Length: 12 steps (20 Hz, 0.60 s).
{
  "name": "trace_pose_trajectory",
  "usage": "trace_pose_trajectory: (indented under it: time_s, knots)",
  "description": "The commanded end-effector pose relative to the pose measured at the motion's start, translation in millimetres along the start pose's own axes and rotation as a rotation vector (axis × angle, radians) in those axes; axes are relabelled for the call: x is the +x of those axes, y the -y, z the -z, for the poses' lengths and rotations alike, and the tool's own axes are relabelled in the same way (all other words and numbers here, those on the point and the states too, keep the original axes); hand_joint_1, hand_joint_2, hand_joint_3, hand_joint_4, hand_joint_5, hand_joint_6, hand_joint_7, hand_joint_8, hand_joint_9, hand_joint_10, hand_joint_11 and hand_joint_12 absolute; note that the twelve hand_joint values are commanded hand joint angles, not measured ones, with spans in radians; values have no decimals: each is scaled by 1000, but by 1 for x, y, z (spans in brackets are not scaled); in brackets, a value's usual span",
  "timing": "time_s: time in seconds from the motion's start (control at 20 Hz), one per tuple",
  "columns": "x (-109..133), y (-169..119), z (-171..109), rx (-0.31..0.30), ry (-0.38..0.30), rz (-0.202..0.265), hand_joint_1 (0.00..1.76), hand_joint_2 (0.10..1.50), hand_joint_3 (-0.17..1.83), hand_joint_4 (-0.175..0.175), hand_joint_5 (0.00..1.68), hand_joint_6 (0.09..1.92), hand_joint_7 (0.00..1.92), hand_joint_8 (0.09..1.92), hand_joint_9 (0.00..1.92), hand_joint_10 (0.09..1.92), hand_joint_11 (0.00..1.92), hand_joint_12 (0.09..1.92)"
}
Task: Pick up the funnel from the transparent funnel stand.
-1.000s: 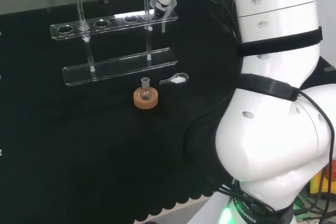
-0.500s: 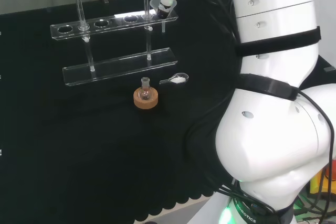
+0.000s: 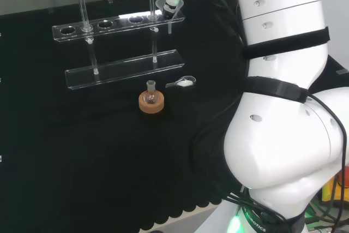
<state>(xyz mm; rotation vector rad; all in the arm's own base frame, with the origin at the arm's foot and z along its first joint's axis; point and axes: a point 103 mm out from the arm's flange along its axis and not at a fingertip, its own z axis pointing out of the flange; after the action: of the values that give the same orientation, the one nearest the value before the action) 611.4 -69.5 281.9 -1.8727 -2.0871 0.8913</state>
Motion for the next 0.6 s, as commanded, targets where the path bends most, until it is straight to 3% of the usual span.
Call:
trace_pose_trajectory:
  time_s: [0.05, 0.6]
  knots:
    - [3, -2, -2, 22, 15, 8, 651, 659, 413, 57, 141, 87, 0, 366, 338, 757, 341, 1375]
    - [1, -1, -2, 8, 38, -3, 686, 670, 460, 57, 247, 87, 22, 504, 400, 709, 350, 1368]
